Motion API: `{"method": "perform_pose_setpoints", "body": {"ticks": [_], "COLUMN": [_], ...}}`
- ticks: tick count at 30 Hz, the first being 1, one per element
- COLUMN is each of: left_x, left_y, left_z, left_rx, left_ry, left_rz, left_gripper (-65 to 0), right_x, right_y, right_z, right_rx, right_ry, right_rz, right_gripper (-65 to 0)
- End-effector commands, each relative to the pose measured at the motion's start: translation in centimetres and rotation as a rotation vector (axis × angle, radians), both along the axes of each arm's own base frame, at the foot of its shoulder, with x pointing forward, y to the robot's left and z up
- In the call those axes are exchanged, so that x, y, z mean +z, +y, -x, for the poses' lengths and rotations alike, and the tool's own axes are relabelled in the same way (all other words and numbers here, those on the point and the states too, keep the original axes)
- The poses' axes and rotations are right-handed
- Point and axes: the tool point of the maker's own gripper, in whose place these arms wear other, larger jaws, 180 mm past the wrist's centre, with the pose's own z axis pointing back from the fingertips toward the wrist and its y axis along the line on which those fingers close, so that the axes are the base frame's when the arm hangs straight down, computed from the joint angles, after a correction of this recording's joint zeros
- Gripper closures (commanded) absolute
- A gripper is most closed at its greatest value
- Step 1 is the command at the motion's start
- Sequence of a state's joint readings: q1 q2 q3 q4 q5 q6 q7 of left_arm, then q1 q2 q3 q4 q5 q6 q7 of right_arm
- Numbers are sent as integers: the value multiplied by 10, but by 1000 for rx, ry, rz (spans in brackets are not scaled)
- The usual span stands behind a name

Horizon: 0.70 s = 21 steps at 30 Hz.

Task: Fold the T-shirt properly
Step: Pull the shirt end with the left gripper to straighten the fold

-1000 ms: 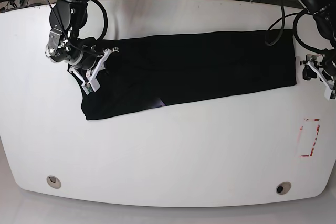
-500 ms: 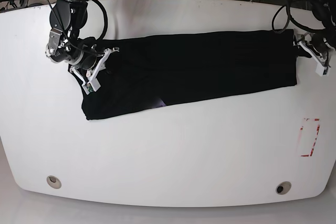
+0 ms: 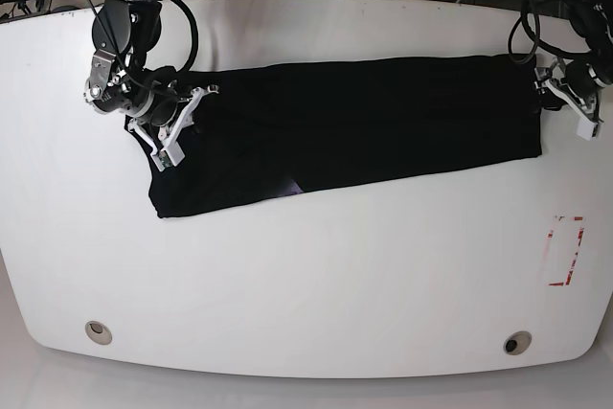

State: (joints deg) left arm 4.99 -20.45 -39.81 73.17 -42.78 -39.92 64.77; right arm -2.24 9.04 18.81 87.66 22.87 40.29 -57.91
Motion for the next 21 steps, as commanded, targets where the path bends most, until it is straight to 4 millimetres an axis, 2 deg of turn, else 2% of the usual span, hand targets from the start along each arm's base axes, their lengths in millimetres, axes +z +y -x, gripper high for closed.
{"method": "perform_pose_setpoints", "body": {"ticks": [1, 6, 12, 16, 18, 21], "left_x": [8, -6, -9, -7, -2, -3], "left_y": [3, -11, -12, -11, -12, -23], "left_z": [-7, -6, -15, -20, -28, -35], "left_rx": [-11, -30, -9, -3, 7, 25], "left_ry": [-23, 11, 5, -10, -43, -85], "left_rz": [-10, 31, 70, 72, 77, 109], "left_gripper": [-372, -372, -371, -357, -294, -115], "right_x": [-2, -2, -2, -8, -8, -9], "right_y": [-3, -3, -3, -3, -3, -3], "right_z": [3, 3, 3, 12, 12, 14], "right_rx": [5, 5, 3, 4, 4, 4], "right_ry": [23, 23, 24, 44, 44, 50], "right_rz": [29, 27, 27, 27, 27, 27], "right_gripper": [-27, -27, -27, -27, -27, -25]}}
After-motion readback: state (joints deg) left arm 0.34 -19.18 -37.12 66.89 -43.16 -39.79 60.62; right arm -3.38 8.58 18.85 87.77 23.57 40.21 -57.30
